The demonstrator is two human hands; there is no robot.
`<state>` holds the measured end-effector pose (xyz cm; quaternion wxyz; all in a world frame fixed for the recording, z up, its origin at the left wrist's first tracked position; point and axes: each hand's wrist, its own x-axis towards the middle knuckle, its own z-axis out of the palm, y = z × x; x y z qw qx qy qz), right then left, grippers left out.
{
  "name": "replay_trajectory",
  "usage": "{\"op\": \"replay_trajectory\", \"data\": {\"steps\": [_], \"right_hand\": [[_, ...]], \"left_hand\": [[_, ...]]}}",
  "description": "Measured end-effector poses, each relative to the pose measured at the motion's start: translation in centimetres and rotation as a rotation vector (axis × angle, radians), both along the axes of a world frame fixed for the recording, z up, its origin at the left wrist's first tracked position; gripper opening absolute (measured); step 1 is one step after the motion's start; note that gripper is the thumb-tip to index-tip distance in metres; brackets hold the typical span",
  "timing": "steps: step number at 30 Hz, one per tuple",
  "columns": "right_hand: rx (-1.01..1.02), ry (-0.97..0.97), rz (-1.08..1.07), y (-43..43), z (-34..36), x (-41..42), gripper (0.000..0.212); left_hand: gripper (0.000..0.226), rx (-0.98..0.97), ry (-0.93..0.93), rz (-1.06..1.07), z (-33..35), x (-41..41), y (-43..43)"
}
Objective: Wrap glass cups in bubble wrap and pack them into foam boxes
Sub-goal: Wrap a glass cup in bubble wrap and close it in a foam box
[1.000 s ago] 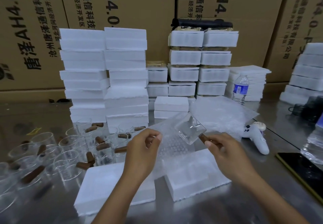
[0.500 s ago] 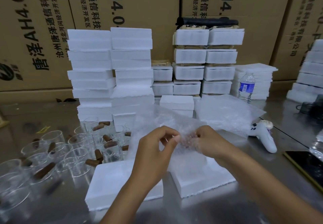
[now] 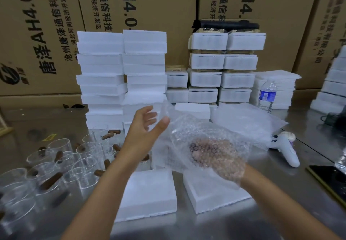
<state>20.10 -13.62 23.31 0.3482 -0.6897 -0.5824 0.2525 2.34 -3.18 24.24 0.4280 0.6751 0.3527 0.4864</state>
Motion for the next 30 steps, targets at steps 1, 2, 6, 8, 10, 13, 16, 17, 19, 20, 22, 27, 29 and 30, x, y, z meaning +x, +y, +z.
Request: {"op": "replay_trajectory", "data": {"steps": [1, 2, 6, 8, 10, 13, 16, 17, 19, 20, 22, 27, 29, 30], "right_hand": [[0.002, 0.009, -0.016, -0.3, 0.1, 0.0, 0.031], [0.005, 0.031, -0.021, -0.2, 0.2, 0.0, 0.033], [0.077, -0.010, 0.058, 0.2, 0.6, -1.3, 0.025], [0.076, 0.004, 0.068, 0.6, 0.5, -1.7, 0.025], [0.053, 0.028, 0.115, 0.7, 0.3, -1.5, 0.024], [0.095, 0.130, 0.179, 0.1, 1.0, -0.3, 0.011], [0.505, 0.324, -0.016, -0.5, 2.1, 1.4, 0.017], [0.671, 0.369, -0.160, -0.9, 2.1, 1.7, 0.018], [0.867, 0.364, -0.374, -1.4, 1.2, 2.2, 0.012], [0.845, 0.404, -0.399, -1.4, 0.4, 2.0, 0.024], [0.647, 0.564, -0.300, -1.0, -1.7, 1.1, 0.056], [0.491, 0.623, -0.048, 0.4, -4.0, -2.2, 0.040], [0.549, 0.638, -0.152, 1.1, -3.3, -2.2, 0.010], [0.577, 0.661, -0.185, 1.4, -2.9, -2.1, 0.016]], "left_hand": [[0.083, -0.056, -0.005, -0.079, -0.1, -0.2, 0.5], [0.089, -0.111, -0.036, -0.162, -0.3, -0.2, 0.8], [0.089, -0.279, -0.225, -0.369, -1.6, 0.6, 0.2], [0.081, -0.368, -0.322, -0.396, -2.2, 0.8, -0.2], [0.066, -0.437, -0.407, -0.401, -2.7, 0.9, -0.6], [0.051, -0.543, -0.530, -0.386, -3.1, 0.8, -1.0], [0.036, -0.587, -0.657, -0.404, -3.4, 0.3, -1.0], [0.034, -0.587, -0.699, -0.406, -3.5, 0.2, -0.9], [0.035, -0.595, -0.794, -0.401, -3.7, 0.2, -1.0], [0.037, -0.603, -0.849, -0.403, -3.8, 0.4, -1.1], [0.042, -0.601, -0.933, -0.405, -3.8, 1.0, -1.5], [0.049, -0.531, -0.941, -0.433, -4.3, 2.8, -3.1], [0.080, -0.522, -0.911, -0.413, -4.7, 2.8, -3.4], [0.095, -0.526, -0.894, -0.388, -4.9, 2.7, -3.4]]}}
